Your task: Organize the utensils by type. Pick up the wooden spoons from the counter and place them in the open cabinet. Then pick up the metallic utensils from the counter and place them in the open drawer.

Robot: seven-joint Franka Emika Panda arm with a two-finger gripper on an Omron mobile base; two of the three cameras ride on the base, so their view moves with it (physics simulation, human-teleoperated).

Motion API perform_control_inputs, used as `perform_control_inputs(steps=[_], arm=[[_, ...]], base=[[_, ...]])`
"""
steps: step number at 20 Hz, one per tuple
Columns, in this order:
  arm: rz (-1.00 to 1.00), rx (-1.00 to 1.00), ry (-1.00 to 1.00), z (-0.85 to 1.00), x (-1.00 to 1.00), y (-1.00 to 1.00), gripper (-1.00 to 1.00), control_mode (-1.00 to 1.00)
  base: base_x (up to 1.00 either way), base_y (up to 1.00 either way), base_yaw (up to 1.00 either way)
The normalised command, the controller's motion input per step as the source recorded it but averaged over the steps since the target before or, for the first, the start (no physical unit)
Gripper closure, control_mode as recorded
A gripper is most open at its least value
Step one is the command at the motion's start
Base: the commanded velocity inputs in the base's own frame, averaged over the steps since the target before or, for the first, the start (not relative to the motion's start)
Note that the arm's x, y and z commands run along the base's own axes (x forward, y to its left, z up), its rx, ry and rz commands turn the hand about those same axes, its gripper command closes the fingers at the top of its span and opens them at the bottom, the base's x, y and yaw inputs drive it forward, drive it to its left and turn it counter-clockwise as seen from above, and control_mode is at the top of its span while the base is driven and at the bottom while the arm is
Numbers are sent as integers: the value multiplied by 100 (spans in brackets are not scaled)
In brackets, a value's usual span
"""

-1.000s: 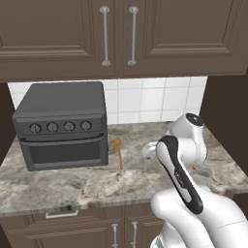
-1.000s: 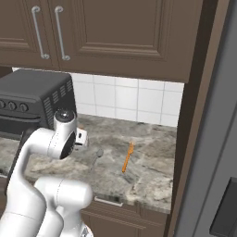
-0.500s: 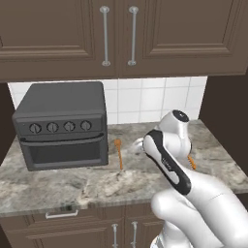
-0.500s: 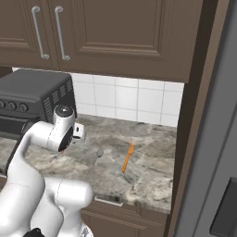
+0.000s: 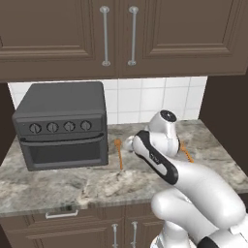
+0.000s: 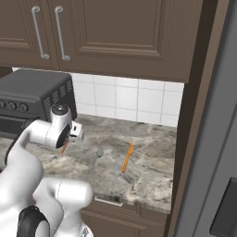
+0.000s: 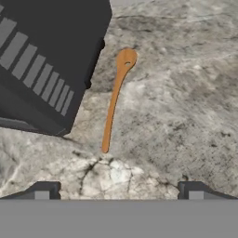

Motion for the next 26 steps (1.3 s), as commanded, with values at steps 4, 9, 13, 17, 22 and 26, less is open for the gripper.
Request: perform_control_inputs(steps=[4, 9, 13, 17, 22, 26], arm=[[-17, 0, 0, -26, 16, 3, -100, -100], [-9, 0, 0, -27, 21, 3, -100, -100], [0, 0, 2, -14, 34, 1, -100, -100], [3, 0, 3, -14, 35, 0, -100, -100], [7, -2, 8, -15, 37, 10, -100, -100], [5, -3, 2, -9, 26, 20, -100, -100]], base=[[0, 0, 0], [0, 0, 0], [0, 0, 0], [0, 0, 0], [0, 0, 0], [0, 0, 0]])
